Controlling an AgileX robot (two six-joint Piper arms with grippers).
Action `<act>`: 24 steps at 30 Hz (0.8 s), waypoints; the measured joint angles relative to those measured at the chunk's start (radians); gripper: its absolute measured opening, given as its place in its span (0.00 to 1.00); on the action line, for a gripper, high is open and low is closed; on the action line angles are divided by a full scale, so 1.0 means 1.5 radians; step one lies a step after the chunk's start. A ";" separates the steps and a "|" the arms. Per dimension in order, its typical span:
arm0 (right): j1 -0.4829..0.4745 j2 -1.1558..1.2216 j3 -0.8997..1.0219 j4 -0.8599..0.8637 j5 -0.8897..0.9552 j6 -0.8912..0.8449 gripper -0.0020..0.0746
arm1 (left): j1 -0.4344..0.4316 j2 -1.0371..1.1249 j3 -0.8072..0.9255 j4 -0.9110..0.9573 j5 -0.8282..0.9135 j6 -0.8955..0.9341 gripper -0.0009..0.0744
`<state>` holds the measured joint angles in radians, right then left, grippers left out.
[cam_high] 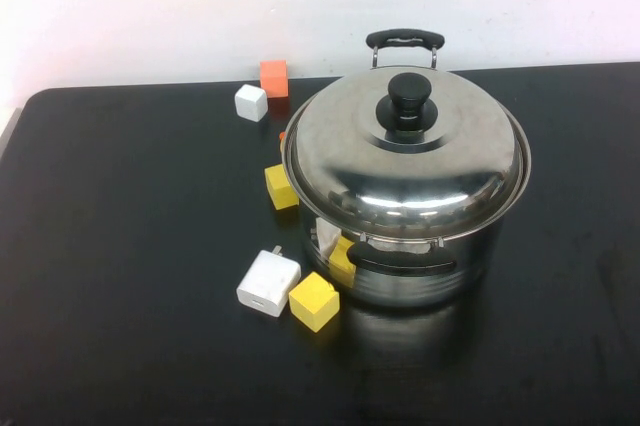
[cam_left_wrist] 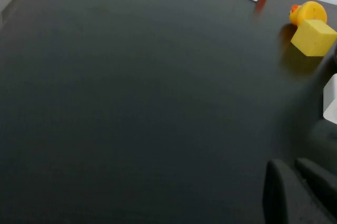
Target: Cover the pot
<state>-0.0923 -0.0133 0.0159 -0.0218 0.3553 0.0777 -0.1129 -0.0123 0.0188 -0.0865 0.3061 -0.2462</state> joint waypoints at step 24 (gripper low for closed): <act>0.000 0.000 0.000 0.000 0.000 0.000 0.02 | 0.000 0.000 0.000 0.000 0.000 0.076 0.01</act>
<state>-0.0923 -0.0133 0.0159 -0.0218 0.3553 0.0777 -0.1129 -0.0123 0.0188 -0.0872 0.3061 -0.1323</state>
